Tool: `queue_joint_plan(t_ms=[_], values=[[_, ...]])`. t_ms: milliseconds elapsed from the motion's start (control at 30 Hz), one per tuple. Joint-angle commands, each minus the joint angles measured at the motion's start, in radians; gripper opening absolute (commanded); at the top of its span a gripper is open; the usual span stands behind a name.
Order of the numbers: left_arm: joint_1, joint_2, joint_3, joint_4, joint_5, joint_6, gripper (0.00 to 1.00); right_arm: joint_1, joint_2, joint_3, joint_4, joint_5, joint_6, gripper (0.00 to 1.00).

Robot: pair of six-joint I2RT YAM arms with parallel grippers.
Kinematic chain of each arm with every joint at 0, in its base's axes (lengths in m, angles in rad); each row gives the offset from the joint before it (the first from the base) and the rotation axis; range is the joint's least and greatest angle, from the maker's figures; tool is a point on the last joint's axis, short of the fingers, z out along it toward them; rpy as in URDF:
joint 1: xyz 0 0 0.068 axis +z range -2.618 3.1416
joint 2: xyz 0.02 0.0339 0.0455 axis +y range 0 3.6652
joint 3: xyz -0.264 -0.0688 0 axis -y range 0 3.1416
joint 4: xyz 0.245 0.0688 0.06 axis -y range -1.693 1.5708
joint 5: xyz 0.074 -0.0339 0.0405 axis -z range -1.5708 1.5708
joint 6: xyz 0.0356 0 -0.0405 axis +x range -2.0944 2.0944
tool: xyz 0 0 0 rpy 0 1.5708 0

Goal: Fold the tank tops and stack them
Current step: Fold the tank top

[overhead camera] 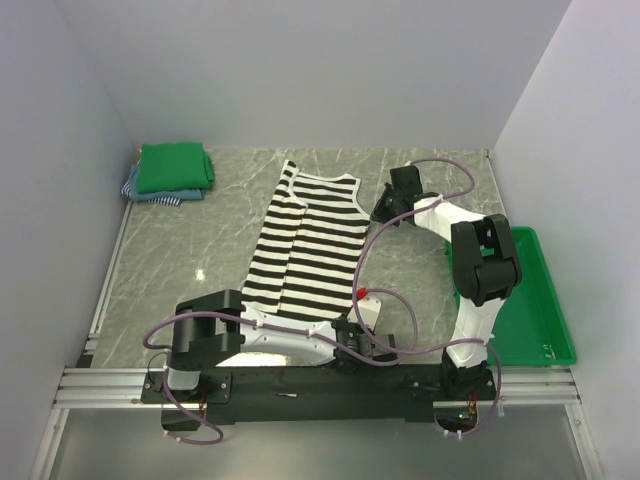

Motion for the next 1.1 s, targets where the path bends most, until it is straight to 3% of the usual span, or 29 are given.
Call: queue_joint_plan(t_ms=[0, 567, 633, 767, 900, 1067], values=[[-0.011, -0.007, 0.046, -0.074, -0.081, -0.033, 0.39, 0.006, -0.038, 0.003, 0.025, -0.008, -0.002, 0.00], [-0.015, 0.059, 0.064, -0.071, -0.089, -0.023, 0.31, 0.004, -0.032, -0.001, 0.031, -0.017, 0.002, 0.00], [-0.015, 0.063, 0.063, -0.075, -0.090, -0.024, 0.26, 0.006, -0.033, -0.003, 0.031, -0.016, 0.002, 0.00], [-0.017, 0.052, 0.053, -0.068, -0.087, -0.023, 0.02, 0.003, -0.033, -0.004, 0.025, -0.008, 0.001, 0.00], [-0.026, 0.023, 0.053, -0.052, -0.098, -0.007, 0.00, 0.000, -0.038, 0.002, 0.014, 0.003, -0.004, 0.00], [-0.032, -0.104, -0.022, 0.097, -0.057, 0.045, 0.01, -0.014, -0.063, 0.002, -0.008, 0.032, -0.013, 0.00]])
